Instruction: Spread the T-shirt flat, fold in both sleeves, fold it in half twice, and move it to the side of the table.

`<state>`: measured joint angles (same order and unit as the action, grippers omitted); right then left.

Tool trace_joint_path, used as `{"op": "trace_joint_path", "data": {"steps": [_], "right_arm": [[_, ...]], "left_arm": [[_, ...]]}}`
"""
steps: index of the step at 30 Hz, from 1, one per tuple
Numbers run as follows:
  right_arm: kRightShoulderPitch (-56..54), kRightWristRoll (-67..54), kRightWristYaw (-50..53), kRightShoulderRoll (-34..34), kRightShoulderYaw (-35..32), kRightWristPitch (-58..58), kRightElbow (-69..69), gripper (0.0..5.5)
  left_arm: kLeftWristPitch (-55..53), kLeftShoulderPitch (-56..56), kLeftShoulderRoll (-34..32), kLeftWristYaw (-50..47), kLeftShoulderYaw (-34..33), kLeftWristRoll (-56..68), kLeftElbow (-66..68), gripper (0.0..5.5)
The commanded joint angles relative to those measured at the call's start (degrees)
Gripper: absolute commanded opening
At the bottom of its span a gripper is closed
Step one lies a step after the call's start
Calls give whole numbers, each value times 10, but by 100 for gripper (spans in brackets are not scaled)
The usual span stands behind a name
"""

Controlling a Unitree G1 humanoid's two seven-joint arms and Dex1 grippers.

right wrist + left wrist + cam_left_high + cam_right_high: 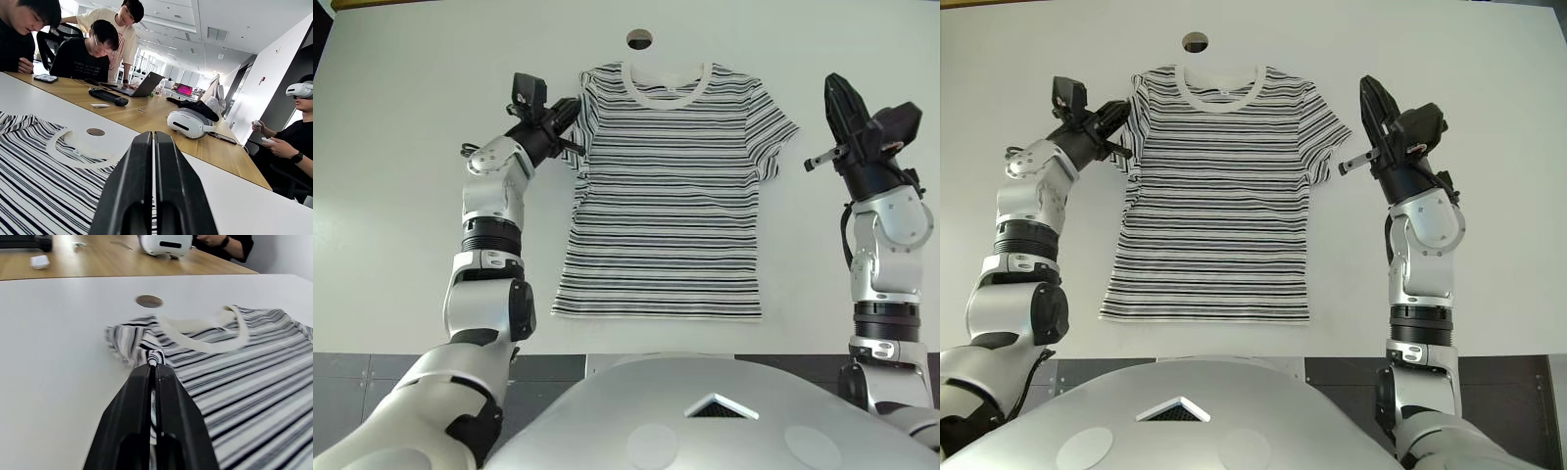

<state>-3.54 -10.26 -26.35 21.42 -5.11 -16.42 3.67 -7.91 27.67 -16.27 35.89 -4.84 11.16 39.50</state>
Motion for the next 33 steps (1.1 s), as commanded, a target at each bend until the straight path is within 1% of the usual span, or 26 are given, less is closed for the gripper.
{"op": "trace_joint_path", "data": {"steps": [1,7,9,11,16,20,21,22,24,27,33], "right_arm": [[-14,10,2,1,-1,-4,14,10],[-41,30,25,-2,-4,10,54,10],[-61,36,38,-6,-4,29,79,10],[-85,36,47,-11,-1,60,112,36],[-151,20,45,-26,-3,144,198,131],[-189,39,39,-21,9,183,263,209],[-195,46,38,-18,13,183,275,244],[-198,53,34,-14,18,187,288,259],[-202,64,29,-7,24,190,305,259],[-211,62,23,4,16,207,339,259],[-229,51,-9,2,14,228,384,259]], "left_arm": [[-21,-4,17,-16,15,-10,-16,13],[-30,15,64,-46,43,-26,12,13],[-29,22,71,-62,44,-33,35,46],[-29,24,72,-72,42,-37,51,80],[-26,16,68,-78,39,-37,57,159],[-11,-3,70,-67,34,-25,18,226],[-1,-11,71,-61,32,-19,0,260],[17,-23,78,-52,18,2,-37,262],[36,-42,88,-40,-4,39,-100,262],[63,-67,98,-35,-30,84,-187,262],[75,-94,104,-42,-36,104,-244,262]]}}
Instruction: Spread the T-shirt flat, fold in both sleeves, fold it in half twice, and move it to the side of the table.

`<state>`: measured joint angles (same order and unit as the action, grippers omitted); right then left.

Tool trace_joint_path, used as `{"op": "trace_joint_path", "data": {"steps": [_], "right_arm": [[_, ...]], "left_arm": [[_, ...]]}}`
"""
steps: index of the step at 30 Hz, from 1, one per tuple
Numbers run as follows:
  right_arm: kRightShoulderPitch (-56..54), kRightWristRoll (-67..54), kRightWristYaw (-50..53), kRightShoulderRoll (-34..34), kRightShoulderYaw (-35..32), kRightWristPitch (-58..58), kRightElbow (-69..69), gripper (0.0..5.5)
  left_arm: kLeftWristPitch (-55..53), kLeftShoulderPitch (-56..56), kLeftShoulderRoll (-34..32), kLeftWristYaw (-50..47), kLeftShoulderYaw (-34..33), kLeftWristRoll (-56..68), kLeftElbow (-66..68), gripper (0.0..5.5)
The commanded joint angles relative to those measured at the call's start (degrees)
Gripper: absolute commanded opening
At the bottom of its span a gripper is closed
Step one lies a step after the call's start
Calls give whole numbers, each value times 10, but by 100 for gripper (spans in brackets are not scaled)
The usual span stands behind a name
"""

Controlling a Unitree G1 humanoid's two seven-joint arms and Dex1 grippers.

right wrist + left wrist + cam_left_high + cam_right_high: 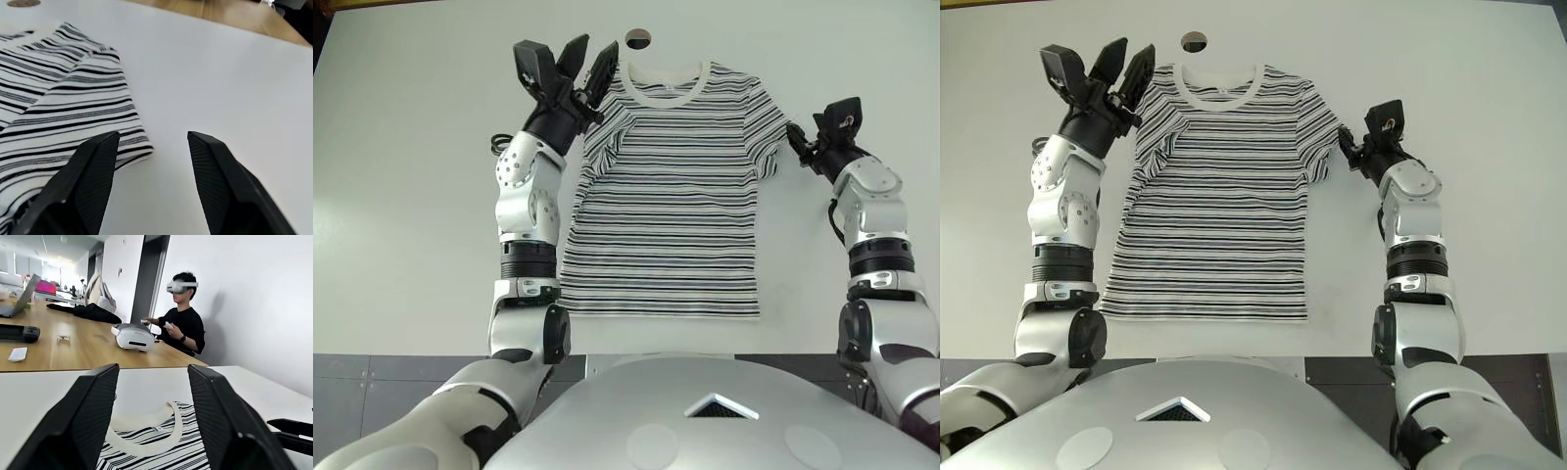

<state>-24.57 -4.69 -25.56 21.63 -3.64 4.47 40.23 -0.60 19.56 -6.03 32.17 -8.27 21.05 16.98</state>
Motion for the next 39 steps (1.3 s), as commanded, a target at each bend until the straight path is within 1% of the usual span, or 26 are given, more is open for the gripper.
{"op": "trace_joint_path", "data": {"steps": [1,6,8,12,15,17,19,22,24,27,29,33,35,36,37,39], "right_arm": [[-21,-4,-22,0,2,22,23,259],[-32,-2,-36,-5,3,23,43,259],[-37,0,-40,-5,5,26,54,227],[-40,1,-46,1,4,40,70,141],[-41,-3,-54,2,0,53,81,93],[-42,-5,-56,2,0,56,85,43],[-43,-8,-56,-2,-3,48,79,11],[-30,-25,-65,-12,-7,26,15,11],[-19,-22,-65,-16,2,20,-31,11],[-3,-25,-67,-33,21,21,-130,11],[5,-26,-67,-40,30,33,-171,11],[16,-25,-68,-49,46,58,-215,10],[13,-19,-67,-50,53,63,-209,10],[11,-14,-66,-50,58,65,-203,10],[9,-8,-64,-50,64,66,-195,10],[2,12,-54,-51,78,61,-166,10]], "left_arm": [[1,-15,2,-5,-2,8,-24,262],[-1,-22,4,-4,2,8,-33,262],[0,-24,5,-6,3,8,-34,262],[-1,-26,6,-11,-2,12,-38,262],[-1,-30,6,-16,-4,16,-48,262],[0,-33,7,-17,-5,20,-57,262],[-1,-34,7,-19,-6,22,-62,262],[1,-32,6,-19,-7,21,-54,262],[9,-33,6,-22,-5,14,-46,262],[145,-33,-1,-68,11,-86,10,262],[194,-30,-5,-88,18,-122,47,262],[242,-22,-3,-105,21,-142,105,192],[253,-18,-3,-110,24,-146,118,157],[257,-16,-3,-111,26,-147,122,148],[261,-15,-3,-112,27,-147,124,120],[264,-16,-4,-113,30,-147,121,83]]}}
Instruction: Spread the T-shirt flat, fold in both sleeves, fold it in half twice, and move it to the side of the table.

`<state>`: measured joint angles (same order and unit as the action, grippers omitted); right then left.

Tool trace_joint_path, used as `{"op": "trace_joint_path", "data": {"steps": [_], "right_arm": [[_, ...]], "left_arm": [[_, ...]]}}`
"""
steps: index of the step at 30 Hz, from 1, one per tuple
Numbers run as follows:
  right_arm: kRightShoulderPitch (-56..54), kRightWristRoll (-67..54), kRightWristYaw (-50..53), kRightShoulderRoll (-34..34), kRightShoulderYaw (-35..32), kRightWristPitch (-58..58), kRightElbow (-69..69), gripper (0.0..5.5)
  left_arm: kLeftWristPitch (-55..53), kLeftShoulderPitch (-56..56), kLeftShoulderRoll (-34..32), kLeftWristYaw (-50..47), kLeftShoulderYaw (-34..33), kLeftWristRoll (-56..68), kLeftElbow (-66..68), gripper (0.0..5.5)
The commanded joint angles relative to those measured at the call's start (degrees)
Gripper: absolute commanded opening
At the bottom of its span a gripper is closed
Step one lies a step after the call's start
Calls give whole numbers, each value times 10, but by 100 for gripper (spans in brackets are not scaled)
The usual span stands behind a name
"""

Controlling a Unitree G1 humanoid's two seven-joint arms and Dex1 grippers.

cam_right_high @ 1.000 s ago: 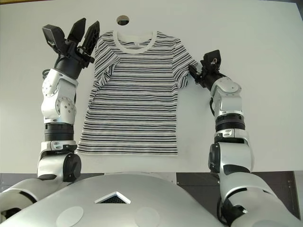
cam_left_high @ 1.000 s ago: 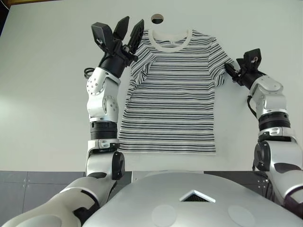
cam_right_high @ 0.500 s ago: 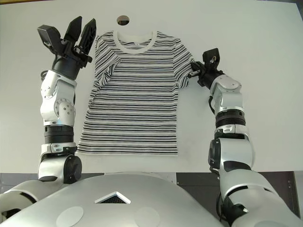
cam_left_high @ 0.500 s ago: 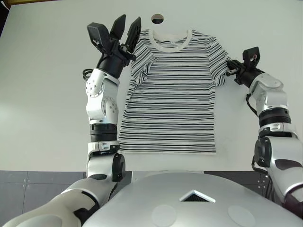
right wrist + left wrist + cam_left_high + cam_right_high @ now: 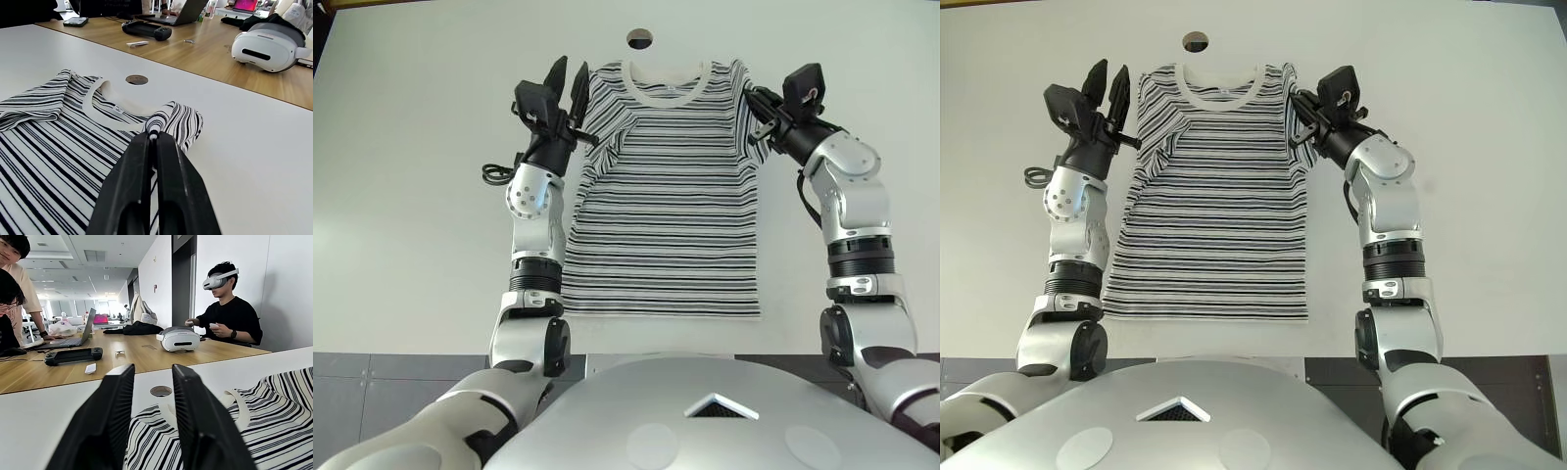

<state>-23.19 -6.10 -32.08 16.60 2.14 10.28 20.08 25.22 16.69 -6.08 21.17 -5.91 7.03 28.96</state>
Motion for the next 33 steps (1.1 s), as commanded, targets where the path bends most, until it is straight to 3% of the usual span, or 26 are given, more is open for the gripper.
{"op": "trace_joint_path", "data": {"steps": [1,14,21,28,29,33], "right_arm": [[-17,35,18,-2,24,-1,53,10],[-15,38,-6,-28,48,-13,88,10],[-3,24,-28,-30,47,-4,81,154],[39,-33,-79,-10,17,5,0,158],[47,-35,-85,-5,15,-6,-14,178],[114,-10,-81,22,-4,-184,-92,206]], "left_arm": [[7,10,-3,-4,8,-7,-3,67],[5,22,-4,-4,12,-2,17,67],[4,22,-3,-6,12,-3,25,62],[80,24,-13,-34,22,-47,47,62],[88,24,-17,-35,25,-53,49,62],[134,1,-68,21,44,-60,17,62]]}}
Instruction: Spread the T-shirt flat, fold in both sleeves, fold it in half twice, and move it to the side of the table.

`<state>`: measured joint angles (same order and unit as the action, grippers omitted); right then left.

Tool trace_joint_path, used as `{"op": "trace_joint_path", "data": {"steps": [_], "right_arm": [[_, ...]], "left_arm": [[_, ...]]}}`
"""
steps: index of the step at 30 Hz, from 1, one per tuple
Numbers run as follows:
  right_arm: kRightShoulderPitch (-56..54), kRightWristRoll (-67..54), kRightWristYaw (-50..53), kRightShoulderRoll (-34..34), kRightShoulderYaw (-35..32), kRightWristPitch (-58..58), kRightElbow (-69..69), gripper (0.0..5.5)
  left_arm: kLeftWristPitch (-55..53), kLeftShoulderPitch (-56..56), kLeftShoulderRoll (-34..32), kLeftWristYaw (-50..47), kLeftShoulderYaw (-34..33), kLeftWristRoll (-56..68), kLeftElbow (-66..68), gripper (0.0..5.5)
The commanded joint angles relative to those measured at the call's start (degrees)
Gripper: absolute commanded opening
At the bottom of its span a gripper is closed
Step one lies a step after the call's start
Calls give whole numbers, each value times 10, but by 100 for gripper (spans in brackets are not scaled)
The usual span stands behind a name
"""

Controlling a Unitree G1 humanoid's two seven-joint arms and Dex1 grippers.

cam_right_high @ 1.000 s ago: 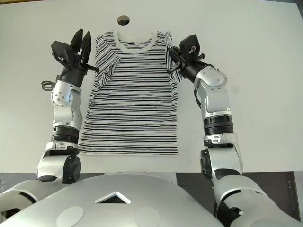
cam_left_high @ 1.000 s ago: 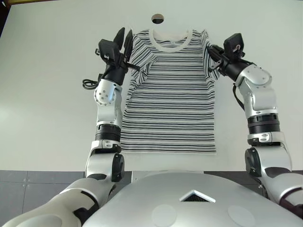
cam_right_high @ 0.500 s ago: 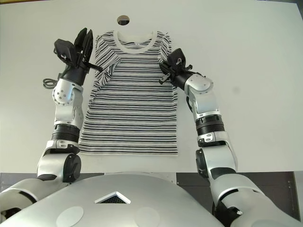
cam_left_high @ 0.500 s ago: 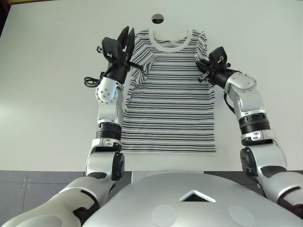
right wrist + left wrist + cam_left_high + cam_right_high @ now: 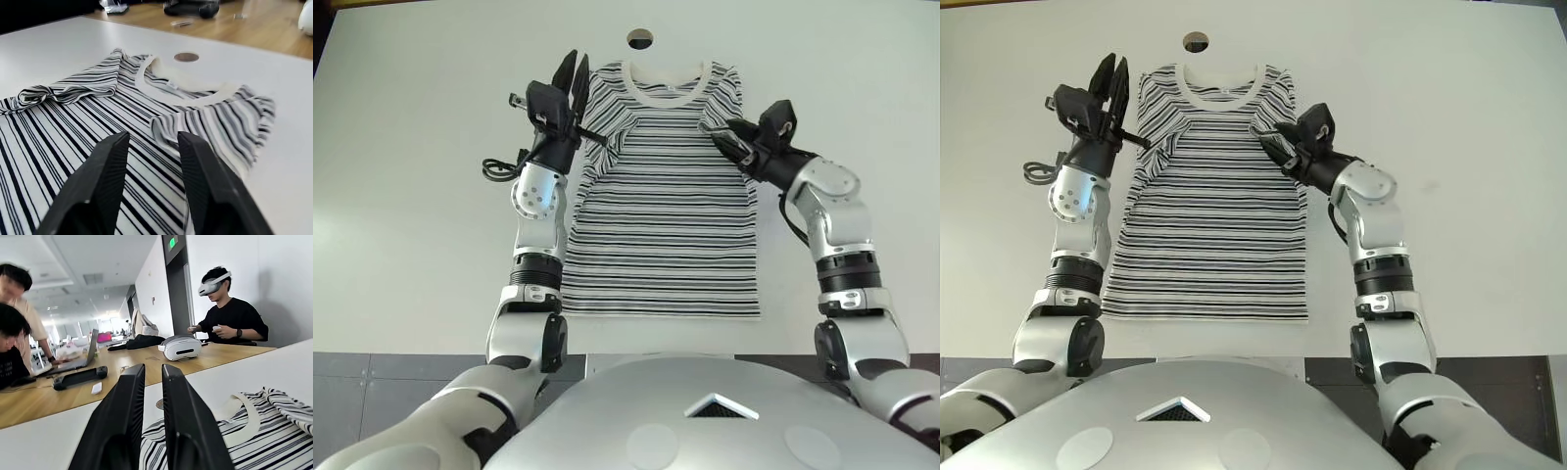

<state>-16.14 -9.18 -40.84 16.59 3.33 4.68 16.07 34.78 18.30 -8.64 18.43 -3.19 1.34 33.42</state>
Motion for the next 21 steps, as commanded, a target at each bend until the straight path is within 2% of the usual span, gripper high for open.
{"op": "trace_joint_path", "data": {"steps": [1,4,6,10,13,16,21], "right_arm": [[54,25,7,29,-19,-156,-59,206],[72,47,10,71,-41,-251,-56,206],[96,88,-7,134,-42,-358,-47,206],[157,113,-71,260,-44,-476,-52,211],[203,82,-123,328,-43,-472,-65,240],[265,104,-185,391,-5,-438,-78,305],[304,111,-223,426,26,-390,-144,308]], "left_arm": [[48,-22,-57,55,22,-13,-35,62],[96,-53,-119,58,40,-85,-64,62],[111,-82,-170,81,52,-112,-78,62],[80,-155,-272,189,69,-55,-140,102],[30,-209,-351,277,63,6,-199,149],[-19,-272,-439,356,52,31,-230,209],[-51,-342,-495,414,47,43,-248,282]]}}
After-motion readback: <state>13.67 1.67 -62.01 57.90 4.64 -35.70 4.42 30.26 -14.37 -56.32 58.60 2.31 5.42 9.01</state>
